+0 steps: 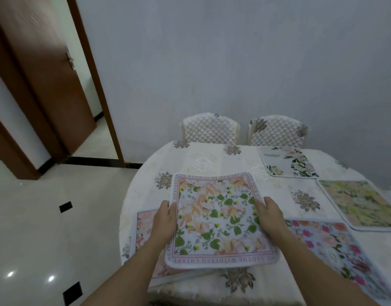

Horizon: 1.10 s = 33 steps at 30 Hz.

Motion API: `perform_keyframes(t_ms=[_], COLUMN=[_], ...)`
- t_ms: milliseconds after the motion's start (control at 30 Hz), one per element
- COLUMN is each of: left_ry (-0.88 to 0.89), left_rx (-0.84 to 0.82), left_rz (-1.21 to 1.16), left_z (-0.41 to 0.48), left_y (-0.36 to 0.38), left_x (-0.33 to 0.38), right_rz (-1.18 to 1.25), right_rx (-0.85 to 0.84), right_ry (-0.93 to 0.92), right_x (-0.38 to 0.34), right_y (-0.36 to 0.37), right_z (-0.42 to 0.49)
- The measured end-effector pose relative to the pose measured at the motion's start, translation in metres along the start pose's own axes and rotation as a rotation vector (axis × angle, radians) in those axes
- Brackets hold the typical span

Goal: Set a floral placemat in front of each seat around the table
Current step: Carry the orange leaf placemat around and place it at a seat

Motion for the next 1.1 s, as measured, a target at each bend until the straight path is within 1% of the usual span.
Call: perform_keyframes(t_ms=[200,300,567,733,933,1100], left_ry=[-0.010,-0.027,-0.167,-0.255,-0.355,-0.388], left_rx=[0.085,0.159,0.383,0.573,0.748,0.848], left_rz=[0.057,0.067,-0.040,0.002,-0.045,-0.054], left_z=[-0.015,-0.034,-0.101,-0.166,-0.238,-0.268], left_y=[-0.033,-0.057,-0.149,-0.202,-0.252,-0.294], left_x=[-0.011,-0.027,-0.076,-0.105,-0.150,-0.171], right_rz=[-0.018,-0.042,-0.015,-0.004,0.031,0.038], right_rx=[-0.011,-0.045,-0.275,-0.424,-0.599,-0.696], right_ry=[-0.051,-0.088,-0.253,-0.354,-0.443,-0.477], right_x=[-0.018,-0.025,-0.082,-0.117,-0.154,-0.185], right_y=[0.014,0.032,0.117,0.169,0.239,0.282], right_z=[-0.030,-0.037,-0.063,-0.099,-0.150,-0.184])
Point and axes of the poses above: each hand's wrist, its own z-axis towards the middle knuckle, its own y-axis out of the palm, x = y × z, the point moved 8 cm from there along z, towards the middle knuckle, and after that the axes turned 8 degrees about -y, right-handed, at the moved point
